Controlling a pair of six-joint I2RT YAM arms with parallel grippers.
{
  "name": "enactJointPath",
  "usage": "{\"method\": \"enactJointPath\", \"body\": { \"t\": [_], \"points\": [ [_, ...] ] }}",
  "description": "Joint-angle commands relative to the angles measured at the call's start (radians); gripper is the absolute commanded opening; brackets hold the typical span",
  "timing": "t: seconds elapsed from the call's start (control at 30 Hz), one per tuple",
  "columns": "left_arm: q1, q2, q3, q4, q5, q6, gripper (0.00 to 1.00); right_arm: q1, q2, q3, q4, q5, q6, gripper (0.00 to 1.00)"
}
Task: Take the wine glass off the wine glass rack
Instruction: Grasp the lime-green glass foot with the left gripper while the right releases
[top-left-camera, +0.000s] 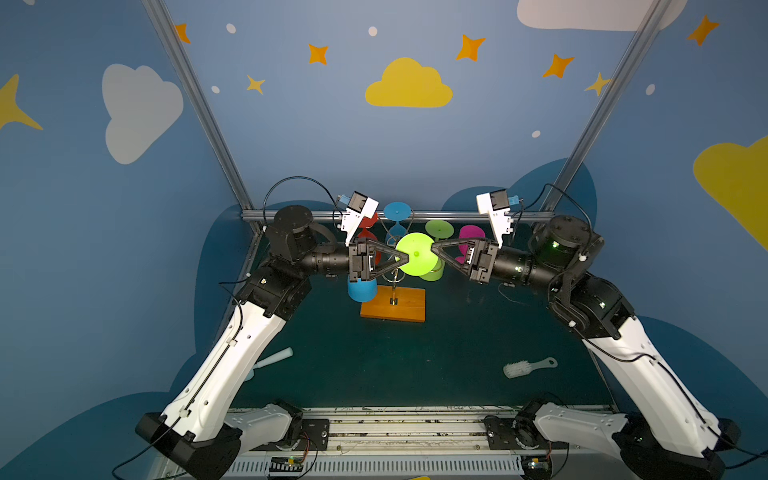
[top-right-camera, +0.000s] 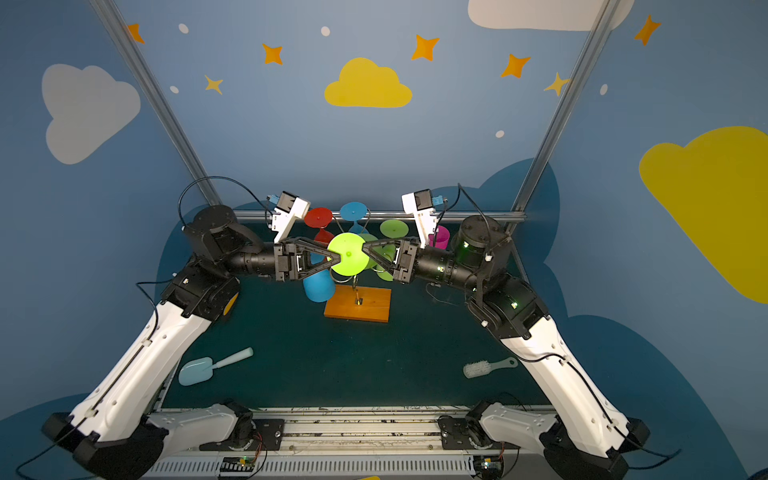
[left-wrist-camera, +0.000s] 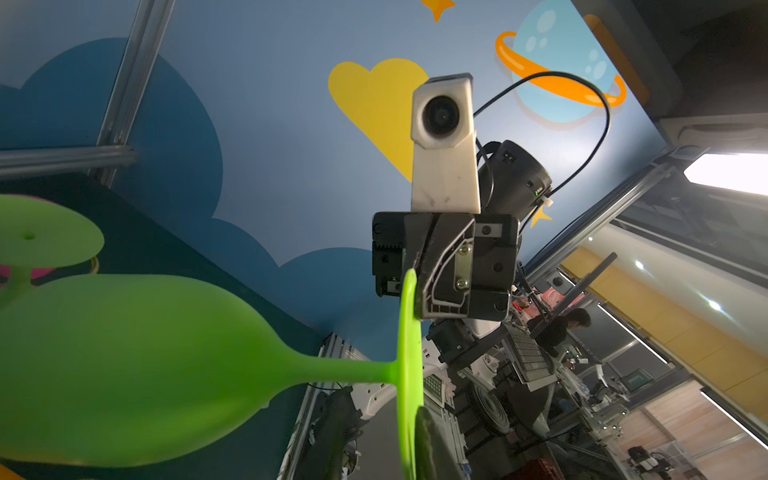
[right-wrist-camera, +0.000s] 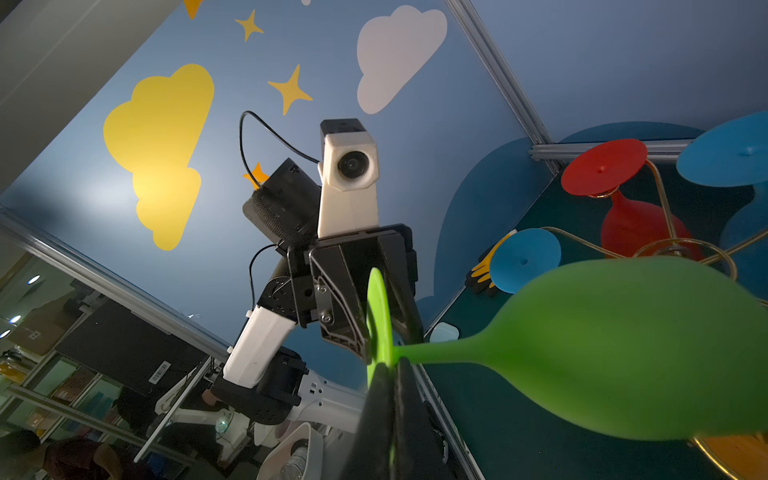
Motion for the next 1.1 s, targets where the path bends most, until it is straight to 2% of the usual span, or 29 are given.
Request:
{"method": "enactJointPath", "body": {
  "t": [0.0,0.3,0.43,0.47,0.53,0.6,0.77,0.8,0.9,1.07],
  "points": [
    [-0.002,0.002,0.037,-0.006,-0.017,0.021,0.17,0.009,0.0,-0.001,0.045,-0.013,-0.013,0.0],
    [-0.003,-0.014,0.038,0.018,-0.028,-0.009,0.03,0.01,0.0,-0.015,0.05,-0.022,-0.015,0.0],
    [0.005,-0.023,0.039,0.033,-0.023,-0.03,0.03,0.009,-0.006,-0.015,0.039,-0.017,-0.032,0.0],
    [0.008,-0.027,0.039,0.042,-0.018,-0.039,0.03,0.008,-0.012,-0.013,0.032,-0.01,-0.043,0.06],
    [0.022,-0.037,0.041,0.053,-0.006,-0.056,0.03,0.003,-0.028,0.0,-0.006,0.016,-0.086,0.29],
    [0.044,-0.055,0.034,0.083,0.0,-0.085,0.03,-0.003,-0.05,0.015,-0.044,0.039,-0.15,0.44],
    [0.097,-0.067,0.017,0.188,0.056,-0.194,0.03,-0.013,-0.122,0.0,-0.115,0.163,-0.349,0.67],
    [0.105,-0.066,0.01,0.222,0.07,-0.228,0.03,-0.014,-0.137,-0.015,-0.115,0.192,-0.388,0.74],
    [0.122,-0.06,-0.004,0.301,0.107,-0.306,0.03,-0.017,-0.169,-0.067,-0.079,0.254,-0.512,0.8],
    [0.141,-0.072,-0.003,0.301,0.129,-0.324,0.03,-0.018,-0.196,-0.161,0.046,0.319,-0.736,0.84]
  ]
}}
